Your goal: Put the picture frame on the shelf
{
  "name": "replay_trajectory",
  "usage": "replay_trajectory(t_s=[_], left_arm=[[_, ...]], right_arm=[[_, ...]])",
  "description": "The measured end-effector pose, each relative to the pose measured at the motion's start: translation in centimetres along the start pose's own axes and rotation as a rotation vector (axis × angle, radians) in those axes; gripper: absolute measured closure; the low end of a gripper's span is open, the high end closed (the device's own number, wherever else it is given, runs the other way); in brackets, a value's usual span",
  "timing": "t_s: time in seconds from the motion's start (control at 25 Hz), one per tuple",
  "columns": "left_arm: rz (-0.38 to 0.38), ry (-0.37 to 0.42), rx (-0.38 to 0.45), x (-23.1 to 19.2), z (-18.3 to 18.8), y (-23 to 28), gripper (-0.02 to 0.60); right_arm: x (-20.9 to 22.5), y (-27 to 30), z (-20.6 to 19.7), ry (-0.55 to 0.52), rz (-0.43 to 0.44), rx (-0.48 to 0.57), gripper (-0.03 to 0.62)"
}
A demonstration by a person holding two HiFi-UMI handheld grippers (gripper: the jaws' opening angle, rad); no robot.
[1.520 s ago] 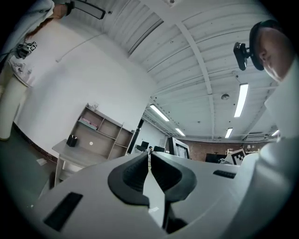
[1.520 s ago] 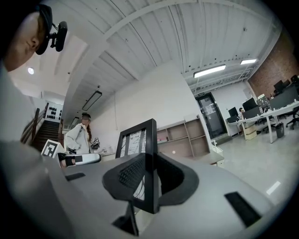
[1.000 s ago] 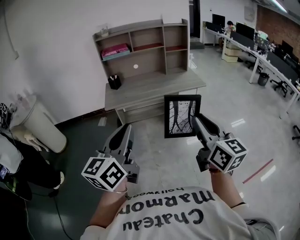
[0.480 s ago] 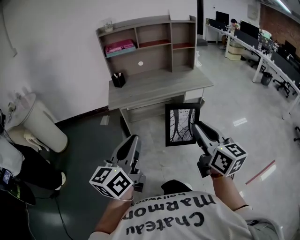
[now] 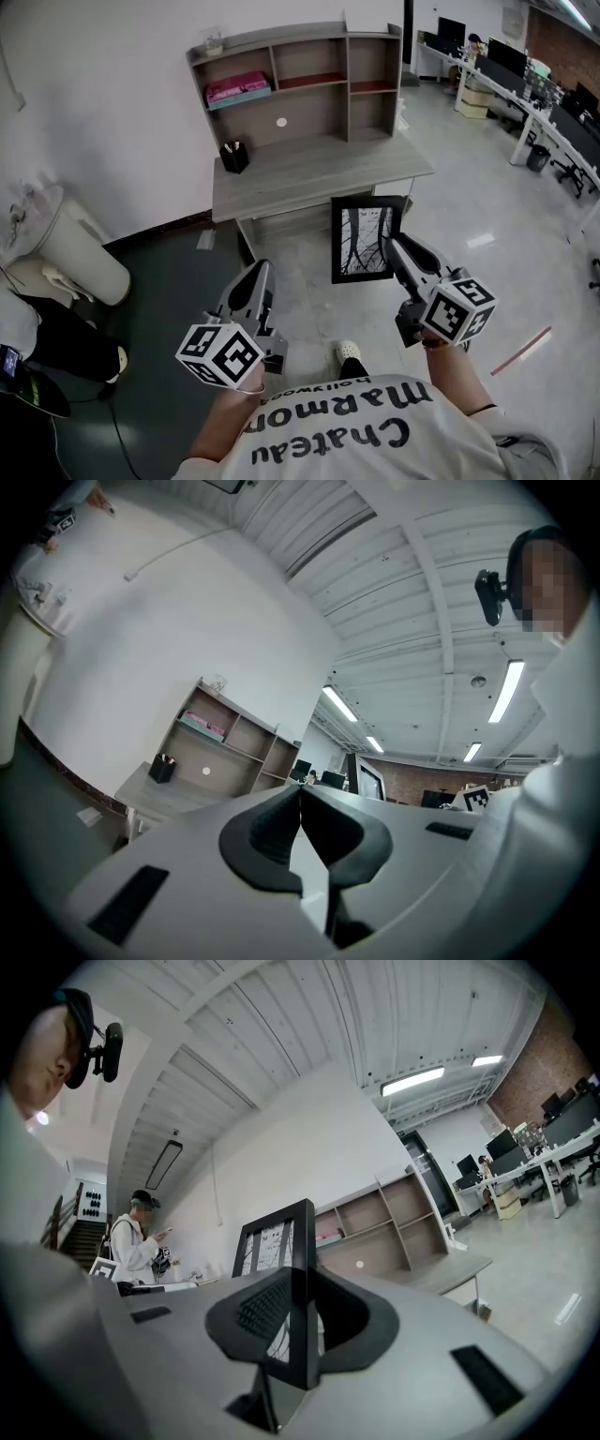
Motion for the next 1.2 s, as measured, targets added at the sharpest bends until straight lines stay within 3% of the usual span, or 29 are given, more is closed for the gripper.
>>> replay_trajectory(t_s=[0.56, 0.88, 1.2], left_arm=[[0.037, 0.061, 0.143, -2.8, 8.2, 12.9, 0.563], [0.072, 0.055, 0.159, -4.4, 8.7, 18.7, 0.563], [0.087, 0.027, 0.124, -6.2, 7.3, 22.7, 0.563]], right_arm=[[9.0, 10.8, 10.7, 0.018, 0.136, 0.080, 0.508], [14.2, 15.7, 13.0, 0.020, 0.196, 0.079, 0.508], [17.2, 19.2, 12.3, 0.015, 0.211, 0.030, 0.508]])
Point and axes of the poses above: the fingertips, and each gripper's own axes: y forward along the fingers, x to its right, z out of its top, the point moved 8 cm from there along -y, backward along the fingers, and after that the axes turned 8 degrees about -x, right-handed, at the moved point
